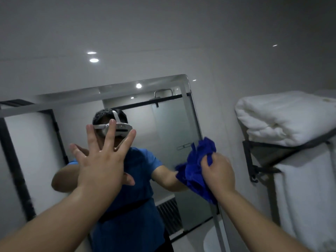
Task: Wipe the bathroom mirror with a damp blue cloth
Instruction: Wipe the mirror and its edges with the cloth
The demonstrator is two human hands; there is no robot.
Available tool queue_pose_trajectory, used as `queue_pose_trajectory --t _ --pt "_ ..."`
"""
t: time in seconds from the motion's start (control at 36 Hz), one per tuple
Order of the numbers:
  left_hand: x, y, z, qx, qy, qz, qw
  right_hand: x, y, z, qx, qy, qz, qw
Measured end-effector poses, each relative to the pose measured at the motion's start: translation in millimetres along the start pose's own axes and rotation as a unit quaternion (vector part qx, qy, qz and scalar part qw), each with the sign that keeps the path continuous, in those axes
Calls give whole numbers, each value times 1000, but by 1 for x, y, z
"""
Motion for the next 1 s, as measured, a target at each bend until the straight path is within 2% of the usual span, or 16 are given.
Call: queue_pose_trajectory --t 0.17,0.28,0.31,0.39,0.47,0.64,0.78,0.83,0.92,1.0 --pt "-3 0 0 12 1 -4 1000 -122 57 33 -65 -92 56 992" --pt "-2 3 -2 4 -4 1 1000 -156 87 54 -93 -225 120 963" --pt "-2 6 -3 5 -8 3 1000 -158 92 52 -86 -223 147 960" --pt "-3 7 -3 12 -23 6 1000 -148 95 39 -49 -122 194 972" --pt "-3 0 -1 13 -25 2 1000 -128 86 37 -12 -139 247 959" --pt "1 0 -2 12 -7 2 1000 1 16 -5 -49 -134 114 983" --pt "-1 4 -3 8 -9 6 1000 97 -61 -44 79 -20 -1 997" --pt "-2 4 -4 11 -7 4 1000 107 -85 -43 87 5 -46 995" --pt "-2 4 -5 16 -3 4 1000 95 -97 -30 16 35 -102 994" --pt "-4 3 -5 16 -5 4 1000 69 -67 -16 1 63 -80 995"
Point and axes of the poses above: each hand's wrist, its own x-axis towards the middle knuckle, its own z-axis out of the palm, y = z × x, the point moved 9 cm from there along x, towards the middle knuckle, and after that the axes turned 15 degrees about -z, right-handed, at the moved point
